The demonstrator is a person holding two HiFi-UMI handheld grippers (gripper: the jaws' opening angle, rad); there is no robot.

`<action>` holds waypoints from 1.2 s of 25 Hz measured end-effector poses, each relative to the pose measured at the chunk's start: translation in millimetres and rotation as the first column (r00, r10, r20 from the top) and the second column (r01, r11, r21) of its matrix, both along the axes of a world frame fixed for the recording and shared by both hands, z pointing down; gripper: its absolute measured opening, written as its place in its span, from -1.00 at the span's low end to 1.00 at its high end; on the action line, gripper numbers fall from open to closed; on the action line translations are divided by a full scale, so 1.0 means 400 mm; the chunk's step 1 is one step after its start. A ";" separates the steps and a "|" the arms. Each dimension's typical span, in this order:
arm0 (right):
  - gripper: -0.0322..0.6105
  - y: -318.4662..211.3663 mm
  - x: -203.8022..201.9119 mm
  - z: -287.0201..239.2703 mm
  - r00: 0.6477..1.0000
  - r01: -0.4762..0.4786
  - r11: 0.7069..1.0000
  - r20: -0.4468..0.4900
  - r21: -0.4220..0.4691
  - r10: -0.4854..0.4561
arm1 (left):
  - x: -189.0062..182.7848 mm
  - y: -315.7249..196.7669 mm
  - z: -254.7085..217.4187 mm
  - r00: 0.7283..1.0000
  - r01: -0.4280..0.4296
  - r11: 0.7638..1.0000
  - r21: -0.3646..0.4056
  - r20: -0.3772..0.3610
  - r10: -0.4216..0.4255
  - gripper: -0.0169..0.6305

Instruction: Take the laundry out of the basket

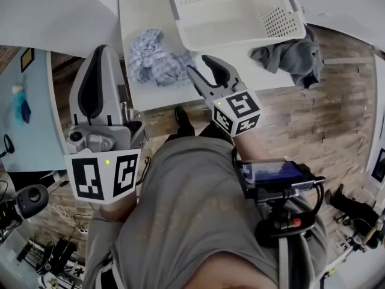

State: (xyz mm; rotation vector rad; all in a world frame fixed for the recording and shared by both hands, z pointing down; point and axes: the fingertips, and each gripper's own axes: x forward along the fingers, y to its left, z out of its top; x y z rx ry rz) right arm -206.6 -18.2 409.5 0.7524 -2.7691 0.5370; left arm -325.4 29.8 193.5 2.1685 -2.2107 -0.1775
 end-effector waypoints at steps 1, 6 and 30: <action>-0.31 -0.002 0.018 -0.022 1.000 -0.004 1.000 0.010 0.017 0.003 | 0.019 -0.012 -0.005 1.000 -0.013 1.000 0.006 0.000 0.013 -0.92; -0.51 -0.021 0.102 -0.184 0.997 -0.013 0.985 0.078 0.174 -0.001 | 0.114 -0.071 -0.026 0.997 -0.073 0.997 0.036 -0.002 0.073 -0.92; -0.88 -0.200 0.230 -0.574 0.979 -0.181 0.831 0.179 0.526 0.100 | 0.386 -0.236 -0.084 0.973 -0.207 0.969 0.137 0.135 0.189 -0.92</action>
